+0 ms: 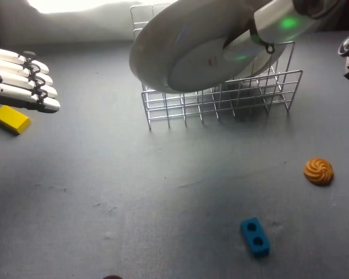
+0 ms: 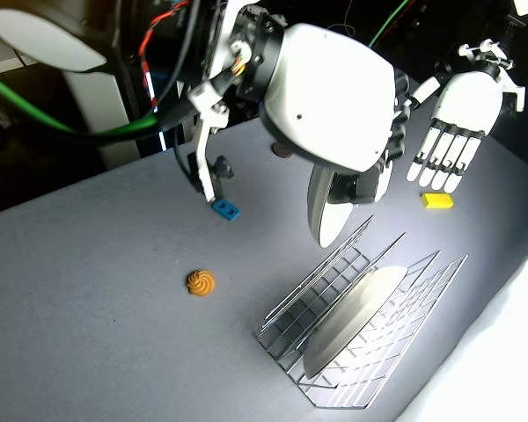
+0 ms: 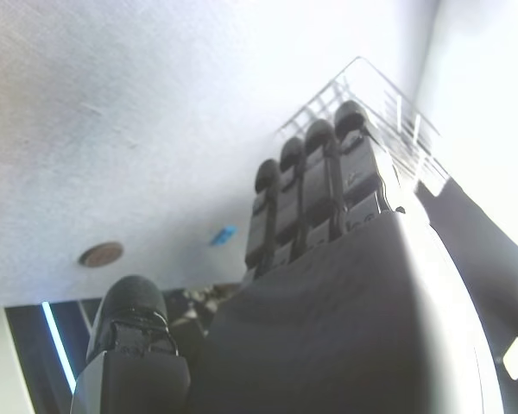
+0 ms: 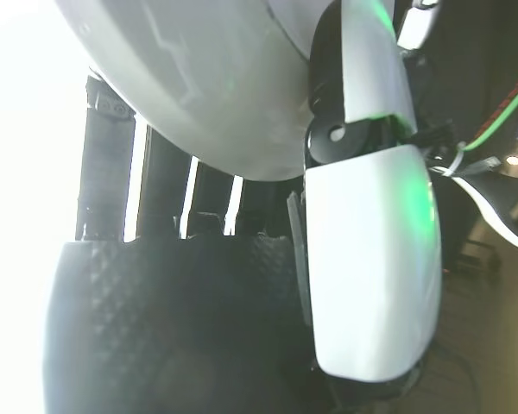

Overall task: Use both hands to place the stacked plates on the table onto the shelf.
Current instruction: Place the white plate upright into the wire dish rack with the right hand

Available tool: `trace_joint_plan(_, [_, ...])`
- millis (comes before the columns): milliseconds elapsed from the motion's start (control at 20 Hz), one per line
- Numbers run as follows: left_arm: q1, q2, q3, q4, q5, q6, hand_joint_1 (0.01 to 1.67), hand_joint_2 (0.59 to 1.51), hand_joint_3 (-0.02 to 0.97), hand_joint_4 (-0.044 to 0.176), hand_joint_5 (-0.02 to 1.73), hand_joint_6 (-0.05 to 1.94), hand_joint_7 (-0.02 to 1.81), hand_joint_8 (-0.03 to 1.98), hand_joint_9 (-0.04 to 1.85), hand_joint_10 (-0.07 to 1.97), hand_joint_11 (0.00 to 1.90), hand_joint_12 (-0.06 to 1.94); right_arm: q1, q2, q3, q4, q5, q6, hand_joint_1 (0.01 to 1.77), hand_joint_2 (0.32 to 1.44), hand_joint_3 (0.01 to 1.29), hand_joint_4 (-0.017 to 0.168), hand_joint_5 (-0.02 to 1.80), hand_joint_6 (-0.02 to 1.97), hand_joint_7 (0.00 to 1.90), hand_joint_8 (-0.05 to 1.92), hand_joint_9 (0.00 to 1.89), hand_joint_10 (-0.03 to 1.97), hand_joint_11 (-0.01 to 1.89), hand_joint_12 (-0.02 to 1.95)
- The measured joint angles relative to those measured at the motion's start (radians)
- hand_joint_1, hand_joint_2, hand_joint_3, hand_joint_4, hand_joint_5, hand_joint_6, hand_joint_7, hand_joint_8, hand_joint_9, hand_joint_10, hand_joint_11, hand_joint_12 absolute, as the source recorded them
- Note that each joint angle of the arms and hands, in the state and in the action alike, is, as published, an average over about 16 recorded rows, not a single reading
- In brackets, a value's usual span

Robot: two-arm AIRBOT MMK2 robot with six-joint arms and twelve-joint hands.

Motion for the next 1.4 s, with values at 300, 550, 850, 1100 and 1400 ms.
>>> trace_joint_plan(300, [-0.001,0.000,-0.002,0.001,0.000,0.000,0.02,1.152,0.019,0.000,0.11,0.02,0.11,0.01,0.08,0.01,0.02,0.07,-0.027,-0.002,0.045,0.029,0.044,0.005,1.22,0.95,0.01,-0.005,1.06,0.75,1.22,0.60,1.34,0.15,0.94,1.17])
trace_joint_plan(550, [-0.002,0.001,-0.004,0.002,-0.001,0.000,0.02,1.152,0.018,0.000,0.11,0.02,0.11,0.01,0.08,0.01,0.02,0.07,-0.054,-0.015,0.078,0.062,0.081,0.006,1.22,0.95,0.01,-0.005,1.05,0.77,1.22,0.62,1.34,0.12,0.94,1.16])
trace_joint_plan(850, [-0.003,0.001,-0.006,0.003,-0.001,0.000,0.02,1.152,0.019,0.000,0.10,0.02,0.11,0.01,0.08,0.01,0.02,0.06,-0.091,-0.045,0.131,0.093,0.114,0.003,1.22,0.95,0.01,-0.006,1.04,0.79,1.22,0.62,1.34,0.11,0.94,1.15])
trace_joint_plan(1100, [-0.003,0.001,-0.007,0.003,-0.003,0.000,0.02,1.152,0.019,0.000,0.11,0.02,0.12,0.01,0.09,0.01,0.02,0.07,-0.118,-0.084,0.181,0.099,0.124,-0.002,1.22,0.95,0.01,-0.006,1.04,0.79,1.22,0.61,1.34,0.09,0.95,1.13])
trace_joint_plan(1400, [-0.004,0.002,-0.011,0.003,-0.005,0.000,0.02,1.152,0.018,0.000,0.11,0.02,0.12,0.01,0.09,0.01,0.02,0.07,-0.146,-0.135,0.234,0.090,0.132,-0.008,1.22,0.95,0.01,-0.006,1.03,0.81,1.21,0.63,1.34,0.08,0.94,1.14])
